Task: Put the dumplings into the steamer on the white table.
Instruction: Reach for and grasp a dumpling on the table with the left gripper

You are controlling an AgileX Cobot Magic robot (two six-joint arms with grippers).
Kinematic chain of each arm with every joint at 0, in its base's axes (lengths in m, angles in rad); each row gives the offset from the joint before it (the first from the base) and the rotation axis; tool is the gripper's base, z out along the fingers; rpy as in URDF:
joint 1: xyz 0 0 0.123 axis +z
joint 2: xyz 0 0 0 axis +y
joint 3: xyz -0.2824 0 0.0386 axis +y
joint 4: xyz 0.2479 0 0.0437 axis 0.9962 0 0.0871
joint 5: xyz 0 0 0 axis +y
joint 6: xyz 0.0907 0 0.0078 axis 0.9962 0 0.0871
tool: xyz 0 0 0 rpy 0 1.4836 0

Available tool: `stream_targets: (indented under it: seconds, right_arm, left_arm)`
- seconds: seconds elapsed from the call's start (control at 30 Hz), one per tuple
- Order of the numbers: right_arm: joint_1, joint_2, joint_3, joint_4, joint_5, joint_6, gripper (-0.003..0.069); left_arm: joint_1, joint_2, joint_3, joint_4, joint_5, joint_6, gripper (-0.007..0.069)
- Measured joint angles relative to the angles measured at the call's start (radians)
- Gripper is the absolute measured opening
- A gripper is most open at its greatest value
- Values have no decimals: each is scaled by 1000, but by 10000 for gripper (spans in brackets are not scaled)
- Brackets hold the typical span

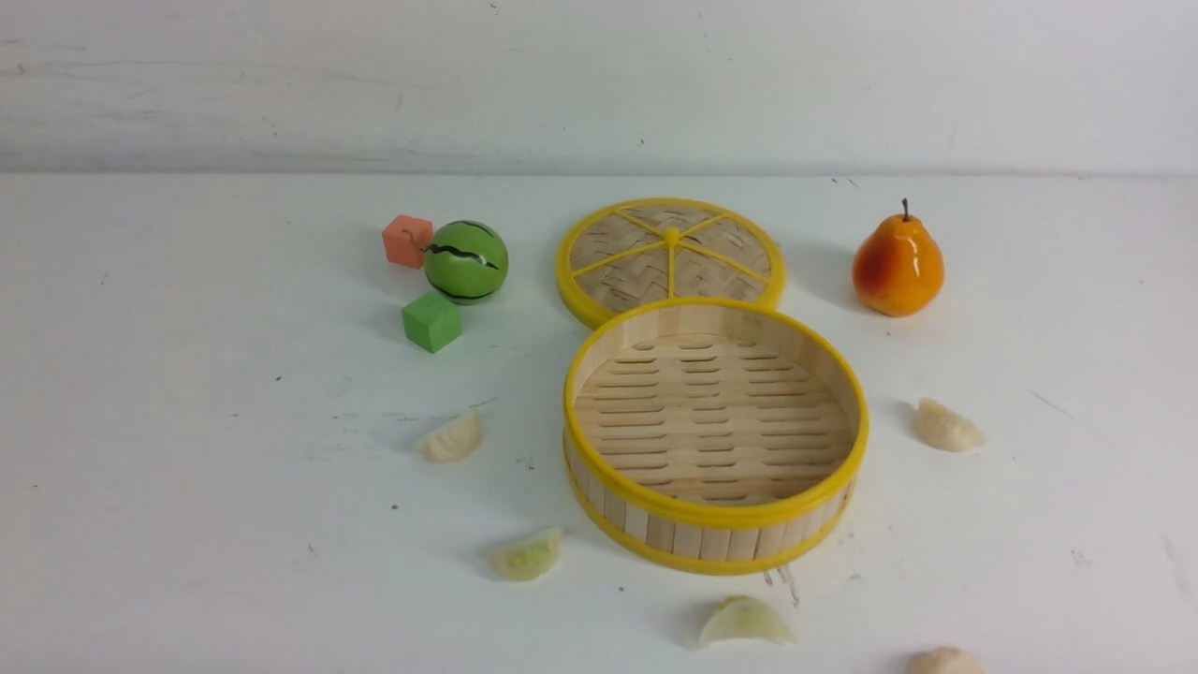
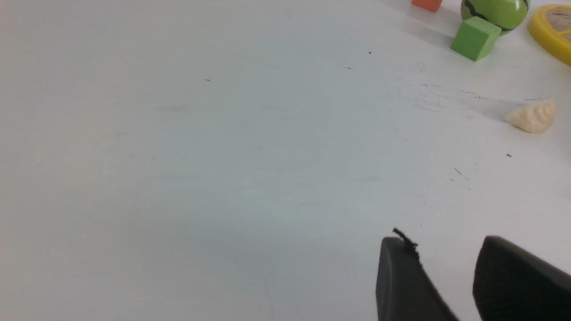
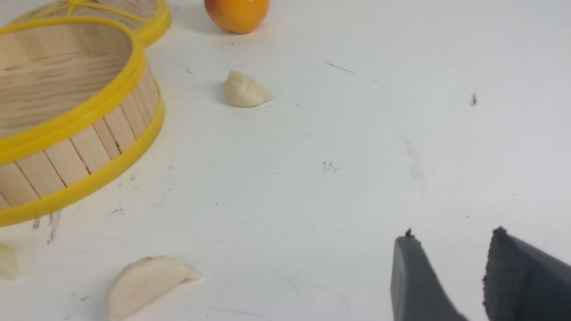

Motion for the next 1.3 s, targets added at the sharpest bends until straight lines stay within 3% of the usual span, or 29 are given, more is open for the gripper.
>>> stream_targets:
  seconds: [0.07,0.17,0.33,0.43,0.5,0.73,0.87,1.0,1.13,1.17,1.2,1.3]
  right_arm:
    - [0,0,0,32,-2,4,240]
    - [0,0,0,178,-10,55,240]
    - [0,0,9,633,-23,268,240]
    - [0,0,9,791,-37,315,240]
    - [0,0,9,836,-50,313,240]
    - [0,0,9,855,-72,237,240]
    - [0,0,-34,857,-5,127,239]
    - [0,12,-170,848,33,-79,176]
    - [0,187,-357,823,57,-298,20]
    - [0,187,-357,823,60,-310,13]
    - [0,311,-452,804,106,-411,-15]
    - [0,505,-591,779,227,-547,-19]
  left_arm:
    - [0,0,0,-5,-50,-17,237]
    - [0,0,0,-69,-130,-81,237]
    - [0,0,0,-448,-301,-439,237]
    - [0,0,0,-659,-348,-622,237]
    - [0,0,0,-760,-363,-682,237]
    - [0,0,0,-819,-335,-678,237]
    - [0,0,-76,-767,-211,-582,237]
    - [0,3,-279,-636,-44,-302,223]
    - [0,142,-487,-524,170,-38,134]
    - [0,154,-497,-519,170,-38,128]
    - [-1,254,-574,-475,266,24,64]
    - [-5,414,-692,-419,399,74,-14]
